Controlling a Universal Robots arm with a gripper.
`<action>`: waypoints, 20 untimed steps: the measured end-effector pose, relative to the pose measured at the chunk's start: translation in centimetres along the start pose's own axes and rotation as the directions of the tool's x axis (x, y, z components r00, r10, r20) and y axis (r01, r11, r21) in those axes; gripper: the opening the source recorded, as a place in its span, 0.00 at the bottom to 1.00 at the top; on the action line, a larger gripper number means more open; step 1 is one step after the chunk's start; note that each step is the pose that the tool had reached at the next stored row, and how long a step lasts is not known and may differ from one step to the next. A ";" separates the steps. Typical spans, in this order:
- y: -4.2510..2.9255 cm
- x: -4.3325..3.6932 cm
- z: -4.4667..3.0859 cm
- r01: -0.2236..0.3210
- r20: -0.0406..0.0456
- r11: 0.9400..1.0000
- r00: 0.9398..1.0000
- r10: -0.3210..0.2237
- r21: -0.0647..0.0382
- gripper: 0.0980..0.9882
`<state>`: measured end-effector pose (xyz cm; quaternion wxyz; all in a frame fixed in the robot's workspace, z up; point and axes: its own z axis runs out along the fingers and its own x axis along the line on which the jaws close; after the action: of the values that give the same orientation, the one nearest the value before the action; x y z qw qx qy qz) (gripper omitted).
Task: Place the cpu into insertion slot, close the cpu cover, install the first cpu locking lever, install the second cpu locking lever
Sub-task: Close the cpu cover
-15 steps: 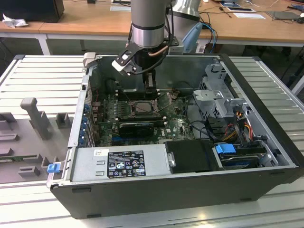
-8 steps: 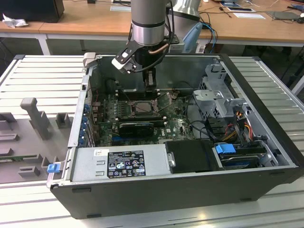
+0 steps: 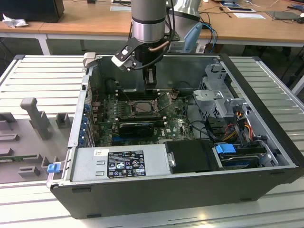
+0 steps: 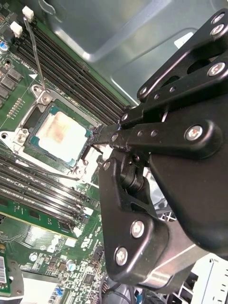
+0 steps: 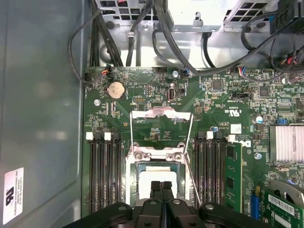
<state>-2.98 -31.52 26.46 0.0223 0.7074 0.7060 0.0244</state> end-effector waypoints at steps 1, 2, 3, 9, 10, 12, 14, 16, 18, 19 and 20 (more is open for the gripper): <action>0.01 0.00 -0.10 0.000 0.000 1.000 1.000 0.000 0.000 0.01; 0.01 0.00 -0.21 0.000 0.000 1.000 1.000 0.000 0.000 0.01; 0.02 0.00 -0.27 0.000 0.000 1.000 1.000 0.000 0.000 0.01; 0.07 0.01 -1.09 0.000 0.000 1.000 1.000 0.000 0.000 0.01; 0.09 0.01 -1.36 0.000 0.000 1.000 1.000 0.000 0.000 0.01; 0.12 0.01 -1.80 0.000 0.000 1.000 1.000 0.000 0.000 0.01; 0.28 0.02 -2.00 0.000 0.000 1.000 1.000 0.000 0.000 0.01; 0.72 0.02 -2.42 0.000 0.000 1.000 1.000 0.000 0.001 0.01; 0.79 0.02 -3.06 0.000 0.000 1.000 1.000 0.000 0.001 0.01; 0.95 0.02 -3.09 0.000 0.000 1.000 1.000 0.000 0.001 0.01; 1.35 0.02 -3.08 0.000 0.000 1.000 1.000 0.000 0.001 0.01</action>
<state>-1.83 -31.52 29.62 0.0219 0.7074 0.7061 0.0240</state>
